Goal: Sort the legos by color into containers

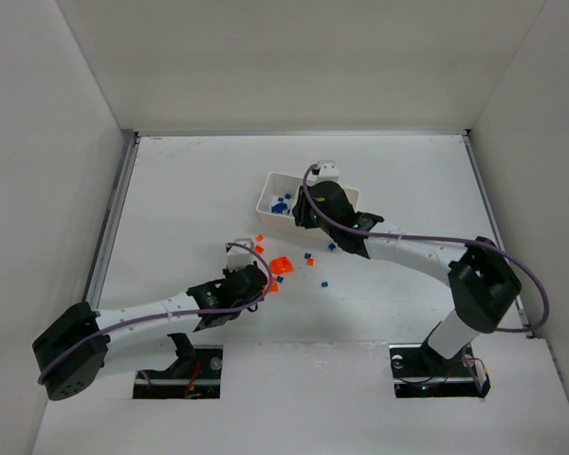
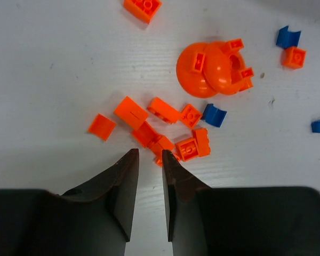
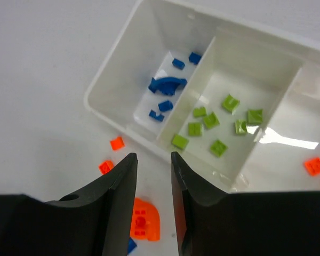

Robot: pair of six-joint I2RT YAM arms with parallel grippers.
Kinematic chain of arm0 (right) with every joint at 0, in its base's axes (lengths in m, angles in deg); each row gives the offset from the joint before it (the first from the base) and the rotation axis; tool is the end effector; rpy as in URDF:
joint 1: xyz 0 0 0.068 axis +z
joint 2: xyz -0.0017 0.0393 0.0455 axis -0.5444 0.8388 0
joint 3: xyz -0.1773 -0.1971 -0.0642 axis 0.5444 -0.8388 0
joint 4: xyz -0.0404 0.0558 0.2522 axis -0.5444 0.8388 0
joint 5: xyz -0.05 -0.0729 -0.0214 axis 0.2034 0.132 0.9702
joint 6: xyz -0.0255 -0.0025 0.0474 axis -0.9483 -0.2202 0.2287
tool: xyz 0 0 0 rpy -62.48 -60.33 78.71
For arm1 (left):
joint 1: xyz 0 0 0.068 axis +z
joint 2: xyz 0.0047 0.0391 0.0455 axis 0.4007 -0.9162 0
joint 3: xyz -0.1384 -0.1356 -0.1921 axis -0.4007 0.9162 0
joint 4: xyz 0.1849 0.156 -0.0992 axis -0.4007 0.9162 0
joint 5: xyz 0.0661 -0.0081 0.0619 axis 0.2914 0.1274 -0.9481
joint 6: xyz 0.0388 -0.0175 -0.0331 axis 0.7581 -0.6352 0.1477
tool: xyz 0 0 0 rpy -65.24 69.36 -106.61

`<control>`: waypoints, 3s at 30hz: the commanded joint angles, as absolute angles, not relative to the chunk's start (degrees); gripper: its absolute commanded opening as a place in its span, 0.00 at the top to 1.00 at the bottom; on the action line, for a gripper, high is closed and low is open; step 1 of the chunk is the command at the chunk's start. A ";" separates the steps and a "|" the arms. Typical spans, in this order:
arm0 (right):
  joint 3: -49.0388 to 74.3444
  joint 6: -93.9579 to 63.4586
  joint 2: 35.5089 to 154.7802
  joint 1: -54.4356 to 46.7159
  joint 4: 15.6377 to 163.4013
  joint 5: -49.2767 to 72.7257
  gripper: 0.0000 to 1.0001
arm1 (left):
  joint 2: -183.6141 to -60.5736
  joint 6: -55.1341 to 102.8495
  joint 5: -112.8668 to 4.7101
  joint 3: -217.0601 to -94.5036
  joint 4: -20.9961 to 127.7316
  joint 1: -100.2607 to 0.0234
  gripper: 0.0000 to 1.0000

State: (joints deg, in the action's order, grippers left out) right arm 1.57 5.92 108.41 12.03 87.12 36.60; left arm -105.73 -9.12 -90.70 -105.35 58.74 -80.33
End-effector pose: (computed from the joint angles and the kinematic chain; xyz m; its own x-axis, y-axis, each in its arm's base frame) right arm 0.2745 0.2597 0.2564 -0.5232 0.1105 -0.8450 -0.2776 0.9154 0.2916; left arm 0.1215 -0.1541 0.1706 -0.6316 -0.1630 -0.7580 0.1326 0.9406 -0.3127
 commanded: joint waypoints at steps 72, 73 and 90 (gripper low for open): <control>-22.04 12.58 92.20 25.15 94.46 44.15 0.84 | -109.53 -4.99 -89.32 -107.61 53.89 -75.78 0.76; -20.72 11.35 92.20 25.15 94.11 43.89 0.84 | -109.53 -4.99 -89.41 -107.17 53.45 -75.52 0.76; 13.64 1.93 116.87 12.50 88.31 35.80 0.83 | -105.57 -6.05 -91.43 -103.91 51.25 -73.14 0.60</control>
State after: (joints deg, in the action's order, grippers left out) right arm 8.52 3.67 112.74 14.26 90.16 37.85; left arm -106.19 -5.58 -90.26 -104.69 53.03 -73.44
